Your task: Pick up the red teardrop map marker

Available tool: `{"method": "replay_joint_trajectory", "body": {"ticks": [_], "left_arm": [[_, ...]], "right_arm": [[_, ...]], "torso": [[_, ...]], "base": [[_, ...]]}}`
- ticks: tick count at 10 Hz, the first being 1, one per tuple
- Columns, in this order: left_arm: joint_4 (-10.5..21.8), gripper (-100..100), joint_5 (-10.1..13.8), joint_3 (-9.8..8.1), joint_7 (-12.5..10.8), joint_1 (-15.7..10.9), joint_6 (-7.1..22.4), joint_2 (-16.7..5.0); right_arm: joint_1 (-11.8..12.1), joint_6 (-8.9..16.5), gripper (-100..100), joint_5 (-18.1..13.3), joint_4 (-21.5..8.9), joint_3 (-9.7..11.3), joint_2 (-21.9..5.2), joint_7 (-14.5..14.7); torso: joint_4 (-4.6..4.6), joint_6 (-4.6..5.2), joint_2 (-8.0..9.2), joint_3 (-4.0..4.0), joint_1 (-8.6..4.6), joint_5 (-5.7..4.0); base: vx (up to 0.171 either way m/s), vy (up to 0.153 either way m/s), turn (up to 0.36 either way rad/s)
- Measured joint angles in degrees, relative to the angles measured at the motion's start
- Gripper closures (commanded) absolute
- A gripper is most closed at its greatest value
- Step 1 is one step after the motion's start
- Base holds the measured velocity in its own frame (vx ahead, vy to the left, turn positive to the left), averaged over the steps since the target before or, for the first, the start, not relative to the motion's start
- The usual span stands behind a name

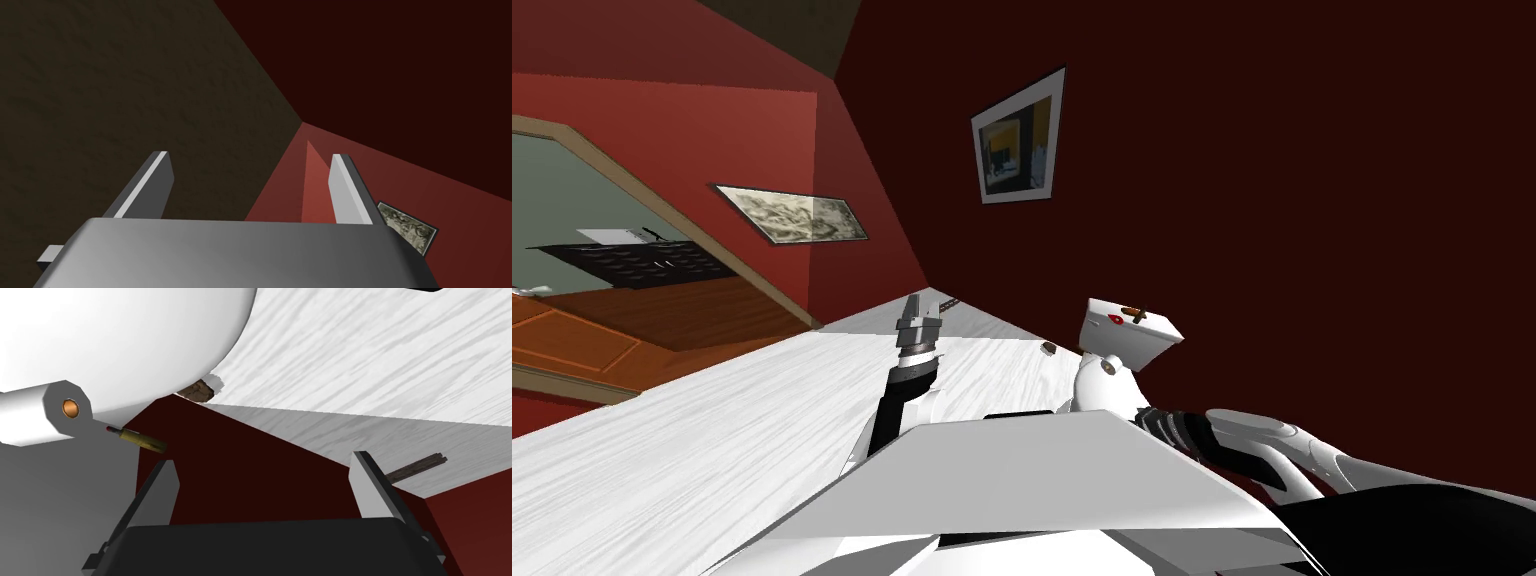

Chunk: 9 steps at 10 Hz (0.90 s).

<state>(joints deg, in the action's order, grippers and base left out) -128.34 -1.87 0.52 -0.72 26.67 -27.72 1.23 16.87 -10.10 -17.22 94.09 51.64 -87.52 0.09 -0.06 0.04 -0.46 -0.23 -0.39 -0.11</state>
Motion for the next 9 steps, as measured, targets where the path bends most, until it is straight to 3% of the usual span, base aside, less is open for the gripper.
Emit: {"method": "replay_joint_trajectory", "body": {"ticks": [1,2,3,4,6,7,9], "left_arm": [[0.0,0,0.0,-0.01,0.0,0.0,0.0,0.0],[0.0,0,0.0,0.00,0.0,0.0,0.0,0.0],[0.0,0,0.0,0.00,0.0,0.0,0.0,0.0],[0.0,0,0.0,-0.01,0.0,0.0,0.0,0.0],[0.0,0,0.0,-0.01,0.0,0.0,0.0,0.0],[0.0,0,0.0,-0.01,0.0,0.0,0.0,0.0],[0.0,0,0.0,-0.01,0.0,0.0,0.0,0.0]], "right_arm": [[-1.7,0.6,-100,-0.6,-1.0,1.6,-1.0,-0.5],[0.0,1.4,-100,-0.5,-1.3,0.8,-2.7,0.3],[-1.1,2.9,-100,-1.2,-2.2,2.2,-4.4,0.5],[0.3,3.9,-100,-1.0,-1.6,1.3,-6.6,0.9],[-2.1,7.0,-100,-2.4,-3.2,4.5,-9.2,0.9],[-3.6,9.0,-100,-2.7,-2.5,6.5,-11.8,0.7],[-2.0,9.4,-100,-2.6,-3.8,5.0,-12.5,1.6]], "torso": [[0.00,0.05,-0.01,-0.01,-0.02,-0.02],[-0.01,0.02,-0.07,-0.04,-0.03,-0.01],[-0.06,-0.02,-0.27,-0.15,-0.05,-0.02],[-0.06,0.05,-0.24,-0.15,-0.04,-0.01],[-0.08,-0.01,-0.37,-0.22,-0.14,-0.04],[-0.12,0.00,-0.57,-0.33,-0.29,-0.06],[-0.06,0.09,-0.19,-0.13,-0.01,-0.05]], "base": [[0.069,-0.031,0.209],[0.127,-0.039,0.303],[0.105,-0.043,0.120],[0.104,-0.058,0.145],[0.167,-0.096,0.274],[0.148,-0.105,0.083],[0.115,-0.043,0.104]]}}
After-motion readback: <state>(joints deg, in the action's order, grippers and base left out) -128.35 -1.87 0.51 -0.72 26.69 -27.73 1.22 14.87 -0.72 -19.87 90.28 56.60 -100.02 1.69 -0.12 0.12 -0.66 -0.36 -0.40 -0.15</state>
